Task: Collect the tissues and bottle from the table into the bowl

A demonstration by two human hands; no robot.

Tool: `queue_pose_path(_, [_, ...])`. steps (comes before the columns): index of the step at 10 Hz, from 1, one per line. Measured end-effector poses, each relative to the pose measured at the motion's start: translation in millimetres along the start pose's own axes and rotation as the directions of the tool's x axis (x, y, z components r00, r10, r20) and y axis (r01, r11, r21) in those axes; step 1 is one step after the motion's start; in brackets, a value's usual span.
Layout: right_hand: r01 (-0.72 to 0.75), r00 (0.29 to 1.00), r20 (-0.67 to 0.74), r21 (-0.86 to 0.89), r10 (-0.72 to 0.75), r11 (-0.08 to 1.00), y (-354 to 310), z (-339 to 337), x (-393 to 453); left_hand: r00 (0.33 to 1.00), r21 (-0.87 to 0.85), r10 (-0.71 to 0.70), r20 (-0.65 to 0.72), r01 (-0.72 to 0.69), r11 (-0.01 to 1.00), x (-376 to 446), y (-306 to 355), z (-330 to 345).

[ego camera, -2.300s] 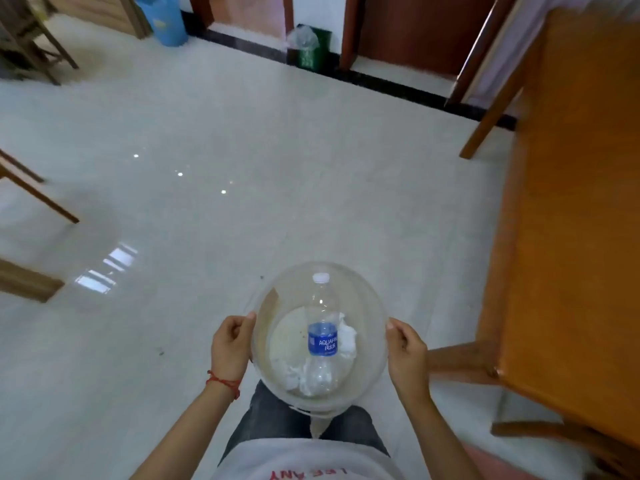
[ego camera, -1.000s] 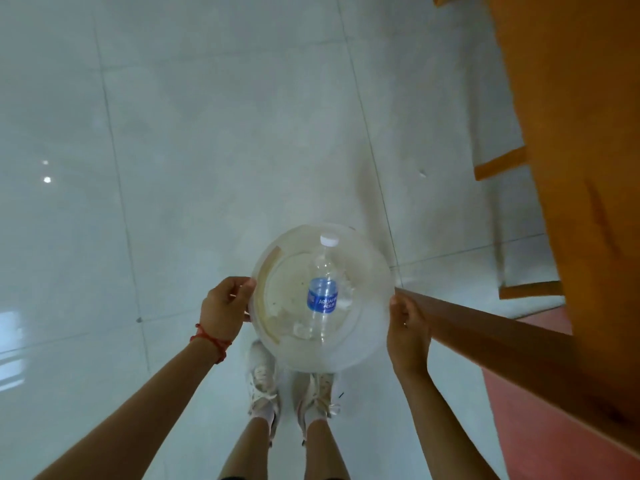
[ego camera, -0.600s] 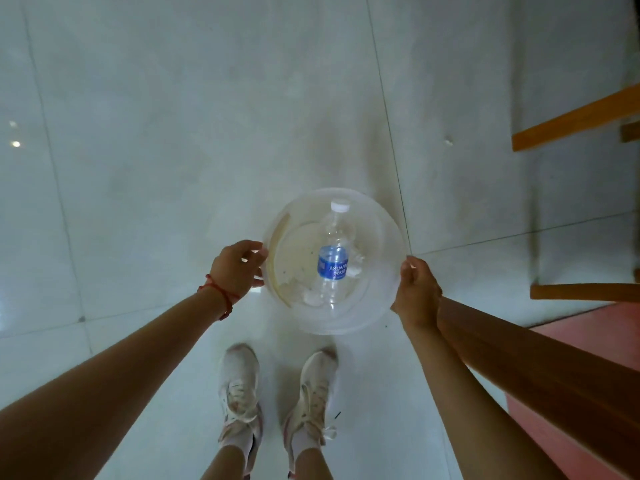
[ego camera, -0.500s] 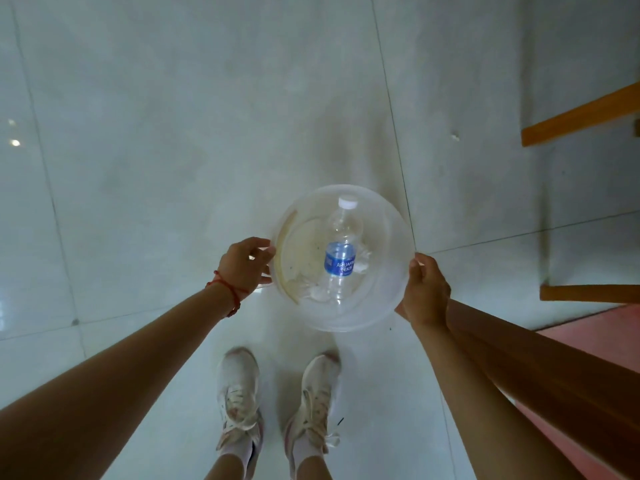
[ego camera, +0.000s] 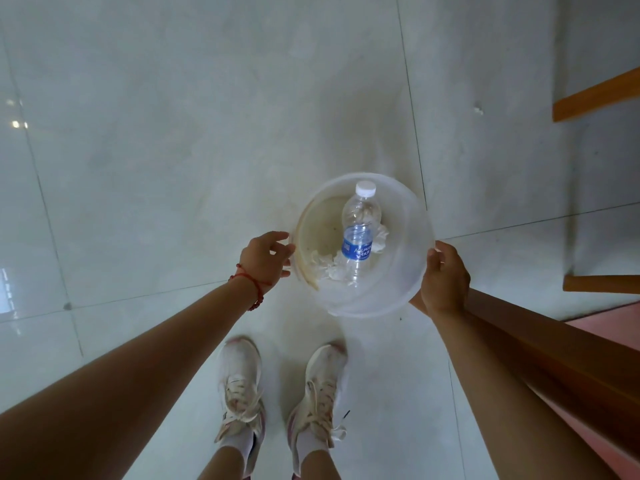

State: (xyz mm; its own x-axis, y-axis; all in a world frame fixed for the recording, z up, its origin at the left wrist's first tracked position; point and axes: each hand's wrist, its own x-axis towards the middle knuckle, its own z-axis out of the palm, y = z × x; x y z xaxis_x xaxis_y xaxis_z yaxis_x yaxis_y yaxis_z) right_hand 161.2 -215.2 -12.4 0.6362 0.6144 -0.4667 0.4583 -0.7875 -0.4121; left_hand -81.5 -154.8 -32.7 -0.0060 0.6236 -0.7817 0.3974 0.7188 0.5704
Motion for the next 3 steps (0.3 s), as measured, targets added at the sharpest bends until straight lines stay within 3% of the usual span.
queue_pose_path(1, [0.005, 1.000, -0.013, 0.003, -0.005, 1.000, -6.6, -5.7, -7.2, 0.999, 0.032, 0.000, -0.034, 0.001, 0.999, -12.2, 1.4, -4.3])
queue_pose_path(3, [0.185, 0.981, 0.083, -0.120, -0.176, 0.975, -37.7, -29.5, -39.5, 0.993, 0.193, 0.067, -0.096, -0.047, 0.980, -62.9, 32.0, -26.2])
